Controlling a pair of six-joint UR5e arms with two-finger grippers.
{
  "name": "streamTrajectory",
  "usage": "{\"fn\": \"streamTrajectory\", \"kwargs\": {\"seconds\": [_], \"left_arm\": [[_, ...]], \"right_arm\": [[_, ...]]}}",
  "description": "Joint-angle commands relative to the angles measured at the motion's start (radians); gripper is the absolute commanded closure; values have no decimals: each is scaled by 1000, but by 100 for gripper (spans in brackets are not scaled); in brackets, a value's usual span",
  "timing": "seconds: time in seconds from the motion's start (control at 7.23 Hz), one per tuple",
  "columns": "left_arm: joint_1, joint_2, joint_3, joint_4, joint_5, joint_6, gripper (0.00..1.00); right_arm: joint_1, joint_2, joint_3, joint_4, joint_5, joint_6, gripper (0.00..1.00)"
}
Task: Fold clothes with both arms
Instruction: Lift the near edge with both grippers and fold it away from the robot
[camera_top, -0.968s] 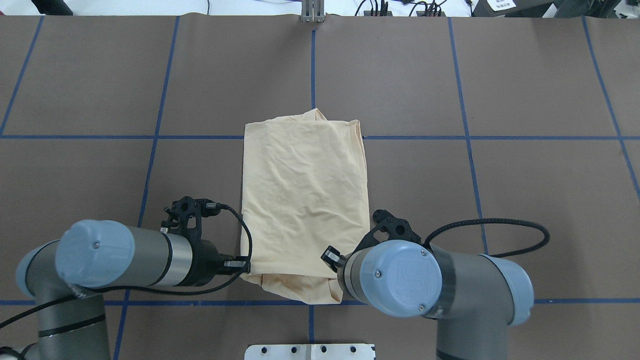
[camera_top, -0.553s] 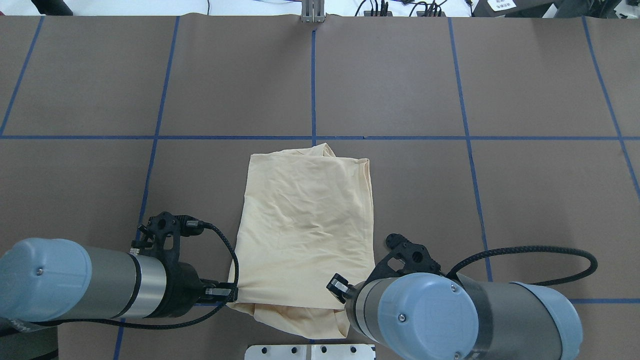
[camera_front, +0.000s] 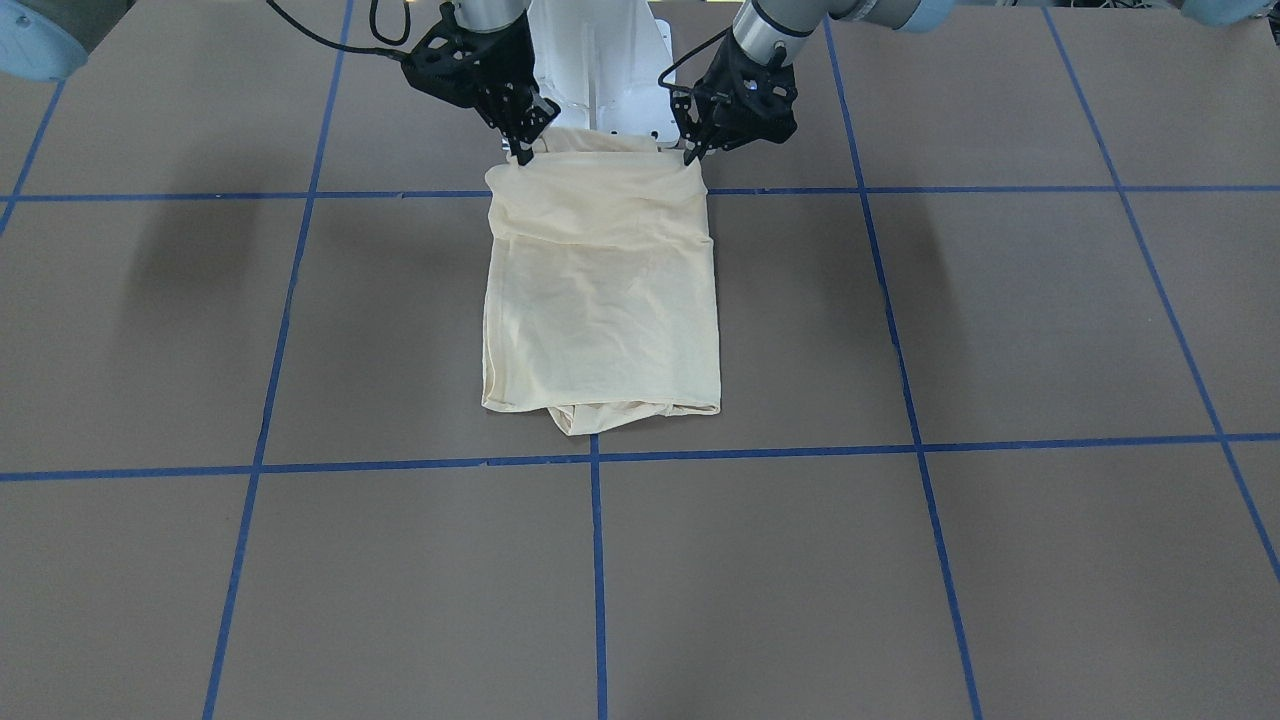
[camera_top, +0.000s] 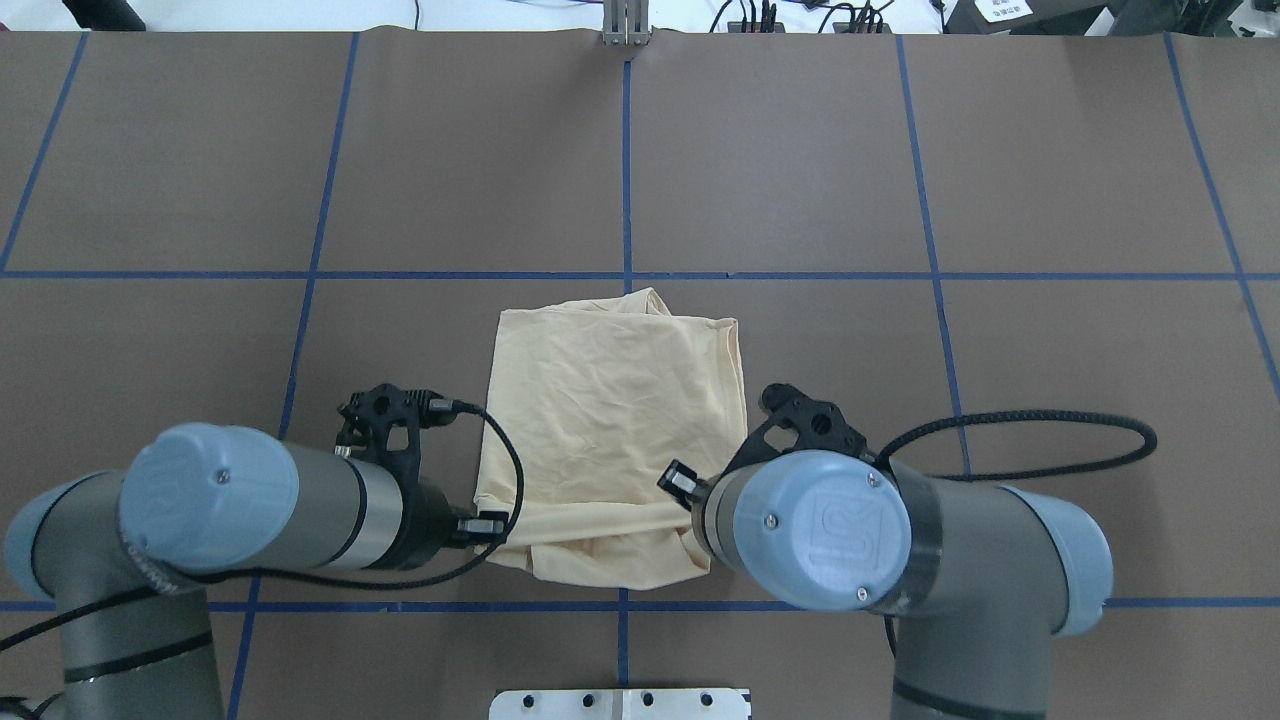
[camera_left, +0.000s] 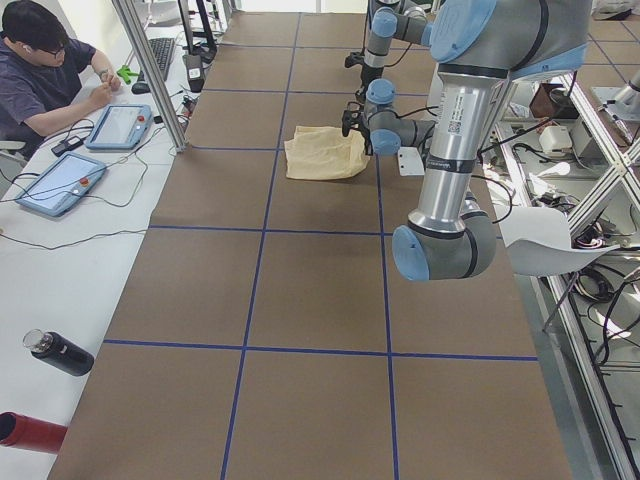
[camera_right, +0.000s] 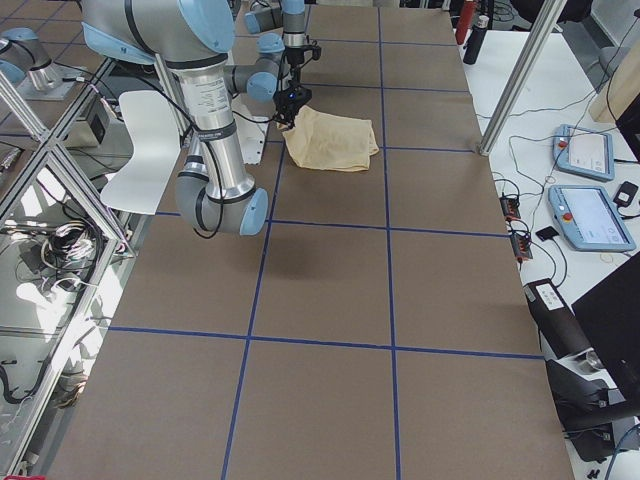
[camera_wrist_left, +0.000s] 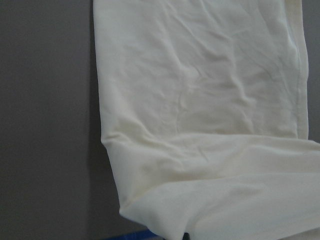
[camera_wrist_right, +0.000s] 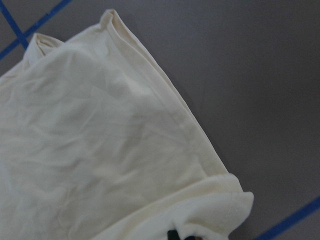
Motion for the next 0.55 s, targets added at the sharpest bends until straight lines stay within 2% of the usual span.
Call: {"fn": "streamTrajectory", "kwargs": {"seconds": [0.0,0.14,0.28,0.41], "left_arm": [[-155,-118,45,134,-1,132,100],[-186,-169,75,181,-2,164,100],[-200,-189,132,174,2,168,100],[-204,-236,217,169,6,169,100]], "right_arm": [[141,55,-130,113,6,-131,100],[174,113,-192,113,10,-141,100],[191,152,-249,116,10,-153,100],[208,193,-312,118,11,-164,100]]}}
